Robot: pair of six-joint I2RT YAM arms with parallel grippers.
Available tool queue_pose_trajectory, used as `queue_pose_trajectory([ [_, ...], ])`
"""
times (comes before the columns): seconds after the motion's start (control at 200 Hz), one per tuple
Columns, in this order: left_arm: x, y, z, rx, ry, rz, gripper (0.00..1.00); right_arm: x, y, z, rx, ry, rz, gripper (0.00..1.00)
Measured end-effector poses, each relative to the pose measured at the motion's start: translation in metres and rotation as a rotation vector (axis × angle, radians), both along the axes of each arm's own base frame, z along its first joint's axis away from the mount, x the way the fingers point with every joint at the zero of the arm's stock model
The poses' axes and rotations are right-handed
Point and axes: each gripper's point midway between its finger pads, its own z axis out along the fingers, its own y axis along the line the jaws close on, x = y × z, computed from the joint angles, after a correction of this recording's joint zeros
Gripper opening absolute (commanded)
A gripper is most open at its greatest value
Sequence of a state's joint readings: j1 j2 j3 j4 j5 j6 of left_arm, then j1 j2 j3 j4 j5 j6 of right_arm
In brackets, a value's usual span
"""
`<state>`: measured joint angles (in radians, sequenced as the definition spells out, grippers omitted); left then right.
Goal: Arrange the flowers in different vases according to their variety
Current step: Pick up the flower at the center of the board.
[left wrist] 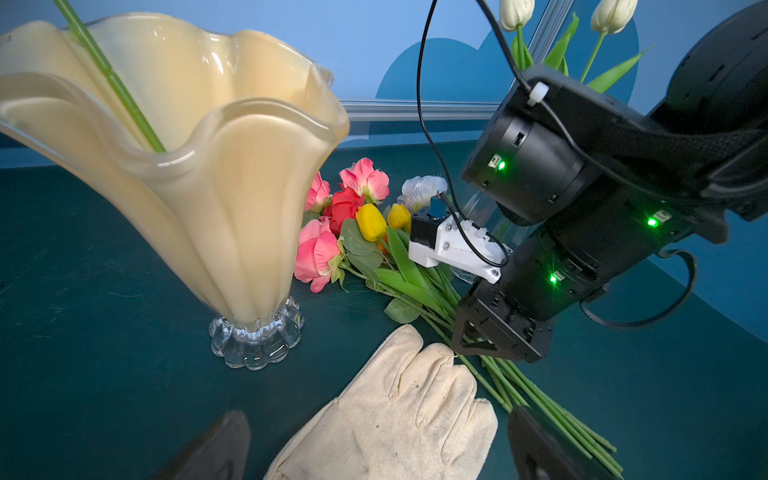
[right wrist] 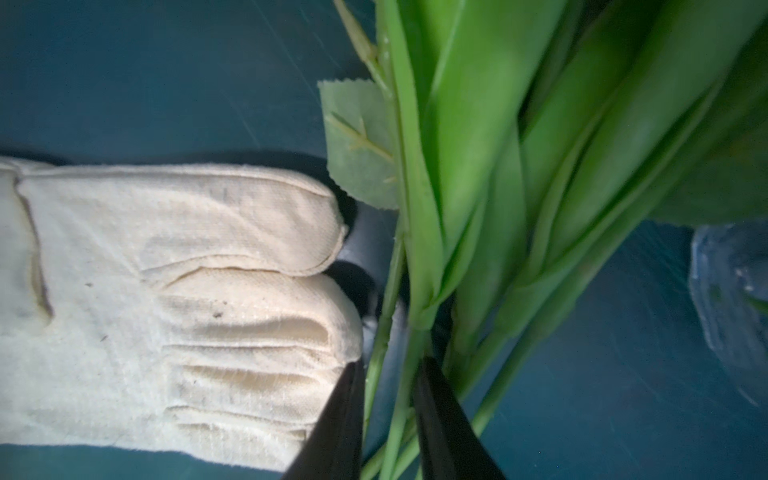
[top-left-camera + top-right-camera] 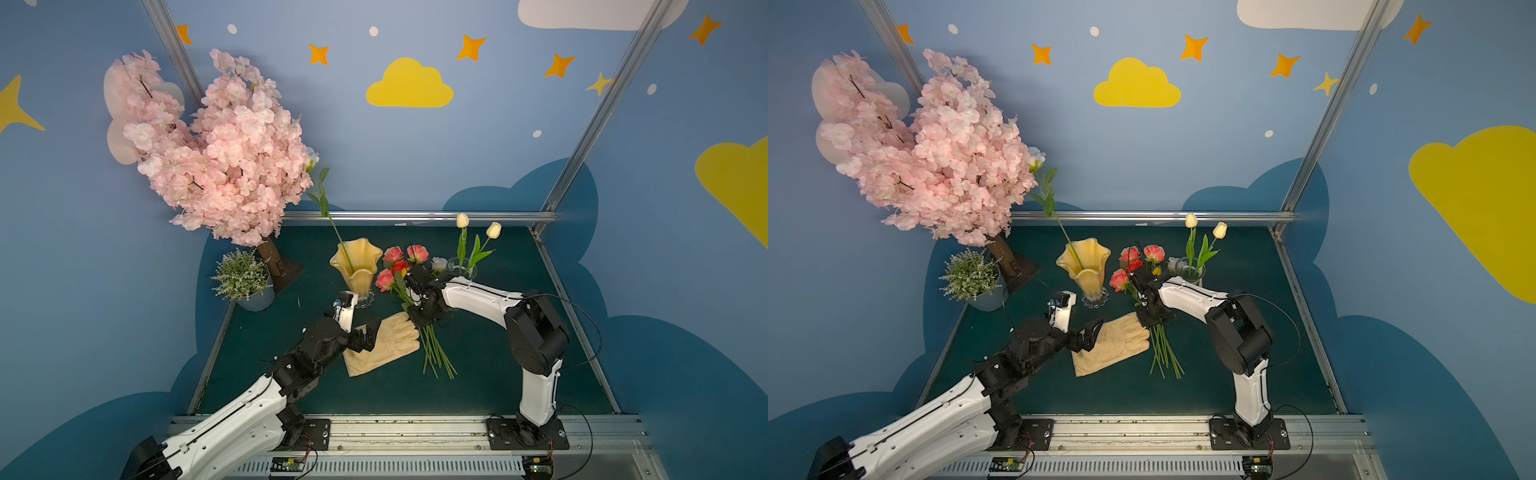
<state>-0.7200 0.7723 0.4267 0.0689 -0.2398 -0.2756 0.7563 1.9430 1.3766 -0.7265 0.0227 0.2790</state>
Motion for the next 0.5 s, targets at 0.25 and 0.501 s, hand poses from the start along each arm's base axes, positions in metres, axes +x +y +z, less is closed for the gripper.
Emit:
queue_pose_trajectory([
  [0.25,0.0,0.0,0.0,0.0,0.0,0.0,1.0,0.0,-0.001,0.002,-0.001,-0.003,0.002,0.0],
  [0.501,0.0,0.001,-0.001,0.006,-0.006,0.001,1.0,-0.003,0.004,0.048,0.148,-0.12,0.015,0.0],
])
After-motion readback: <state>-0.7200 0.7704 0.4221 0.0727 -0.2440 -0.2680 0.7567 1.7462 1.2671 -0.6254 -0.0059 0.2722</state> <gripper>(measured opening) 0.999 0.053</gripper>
